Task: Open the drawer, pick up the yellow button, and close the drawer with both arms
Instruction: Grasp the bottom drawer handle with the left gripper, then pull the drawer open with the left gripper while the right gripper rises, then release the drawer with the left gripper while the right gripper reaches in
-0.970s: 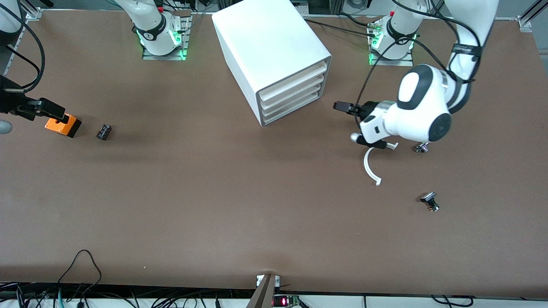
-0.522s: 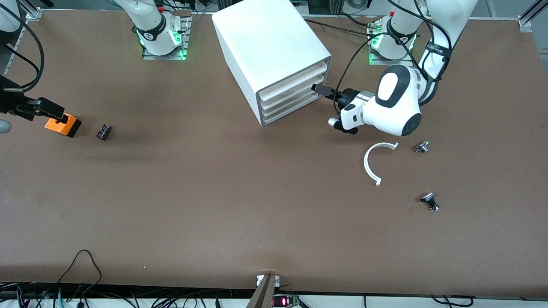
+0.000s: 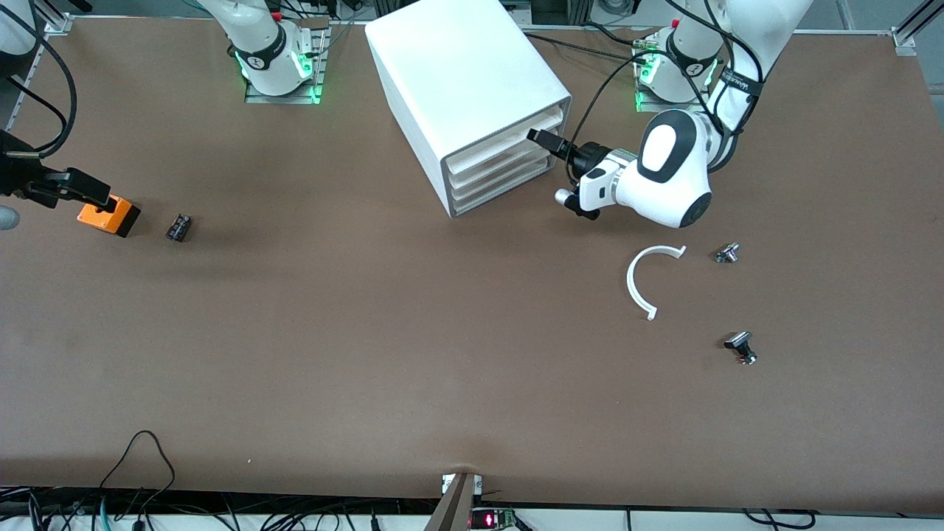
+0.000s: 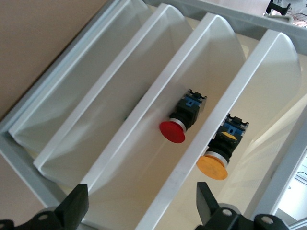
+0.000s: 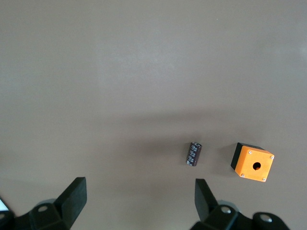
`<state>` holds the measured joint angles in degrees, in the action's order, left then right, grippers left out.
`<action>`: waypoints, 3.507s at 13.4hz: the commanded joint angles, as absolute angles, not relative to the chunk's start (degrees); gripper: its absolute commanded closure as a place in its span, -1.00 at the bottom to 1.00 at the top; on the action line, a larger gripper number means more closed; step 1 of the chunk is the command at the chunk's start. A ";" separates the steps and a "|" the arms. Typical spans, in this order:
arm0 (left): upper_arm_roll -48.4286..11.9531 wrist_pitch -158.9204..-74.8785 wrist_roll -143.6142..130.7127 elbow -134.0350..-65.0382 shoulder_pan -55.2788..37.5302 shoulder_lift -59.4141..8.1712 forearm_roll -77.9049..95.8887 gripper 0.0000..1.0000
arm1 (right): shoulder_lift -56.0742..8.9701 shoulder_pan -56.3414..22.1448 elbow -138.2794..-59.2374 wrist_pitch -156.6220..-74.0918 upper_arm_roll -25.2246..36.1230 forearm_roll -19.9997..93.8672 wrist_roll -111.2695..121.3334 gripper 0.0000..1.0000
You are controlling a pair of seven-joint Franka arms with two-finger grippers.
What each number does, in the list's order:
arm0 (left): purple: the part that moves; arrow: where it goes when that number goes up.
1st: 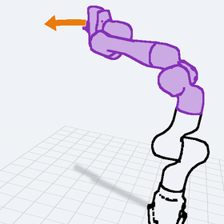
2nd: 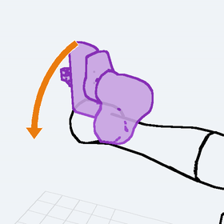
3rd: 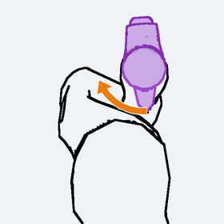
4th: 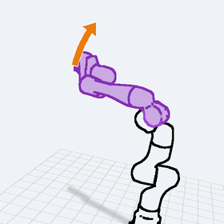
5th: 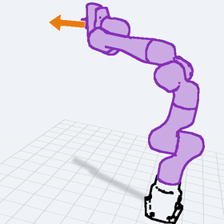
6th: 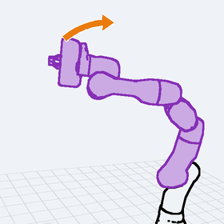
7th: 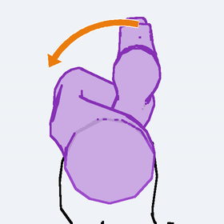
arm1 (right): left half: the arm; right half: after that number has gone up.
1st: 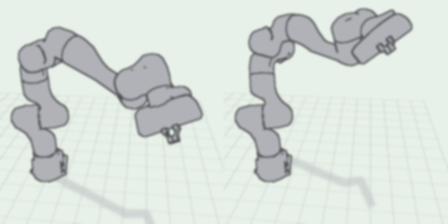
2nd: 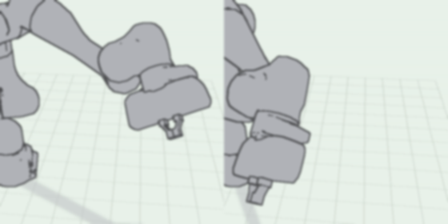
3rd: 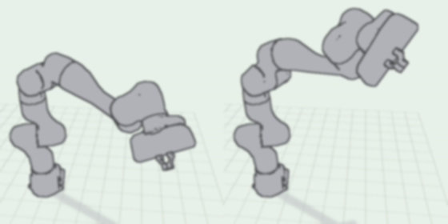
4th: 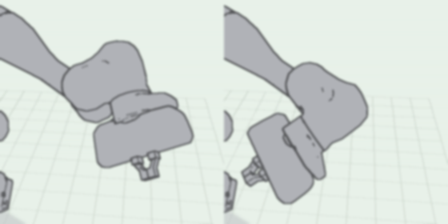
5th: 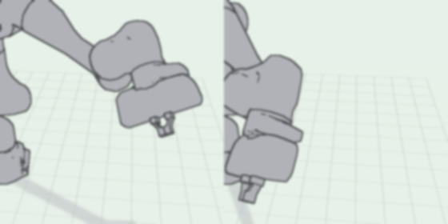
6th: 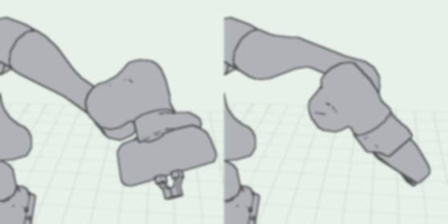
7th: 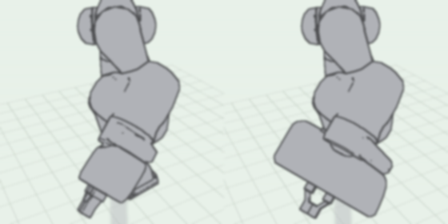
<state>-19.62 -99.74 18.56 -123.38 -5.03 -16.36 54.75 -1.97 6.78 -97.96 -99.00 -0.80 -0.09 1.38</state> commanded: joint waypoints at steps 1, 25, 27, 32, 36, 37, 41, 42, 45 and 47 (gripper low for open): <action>-20.48 -99.14 20.04 -125.42 -4.48 -14.94 56.51 -0.81 | -3.07 6.94 -96.86 -99.14 -1.14 -0.09 2.11 -1.00; -14.15 -112.32 19.95 -117.69 -2.90 -15.20 49.31 1.00 | -15.73 1.67 -96.77 -111.52 -1.41 1.05 1.23 -1.00; -13.71 -112.32 20.13 -117.60 -2.81 -15.38 49.31 0.86 | -16.61 0.10 -96.77 -111.97 -1.49 0.88 2.02 -1.00; -13.36 -113.64 20.21 -117.60 -2.02 -15.29 49.48 -1.00 | -18.54 -7.12 -97.12 -115.31 -1.67 -0.27 2.37 -1.00; -13.45 -118.36 20.30 -117.51 -1.76 -14.42 49.31 -1.00 | -18.46 -9.13 -96.86 -115.48 -5.01 -0.61 3.51 -1.00; -13.36 -118.82 20.13 -116.73 -1.76 -14.15 49.22 -1.00 | -18.37 -9.75 -96.77 -115.92 -5.01 -0.79 4.21 -1.00; -9.86 -118.74 19.86 -109.97 -0.01 -12.14 33.00 -1.00 | -18.54 -10.81 -95.29 -120.05 -5.62 -0.09 24.04 -1.00; -9.06 -118.65 19.86 -108.04 0.78 -11.87 31.05 -1.00 | -18.54 -11.51 -94.84 -120.15 -6.41 0.96 26.69 -1.00; -8.09 -118.13 19.78 -103.02 2.45 -10.02 24.10 -1.00 | -19.68 -15.63 -93.00 -124.17 -8.61 0.18 38.80 -1.00; -5.99 -113.76 19.78 -99.60 3.51 -8.88 23.99 -1.00 | -21.44 -18.79 -88.96 -123.14 -8.70 0.09 42.27 -1.00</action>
<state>-7.26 -117.94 20.59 -102.67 2.73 -9.99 25.73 -19.09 -16.27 -93.53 -123.98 -8.67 0.11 38.04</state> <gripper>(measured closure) 0.000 0.000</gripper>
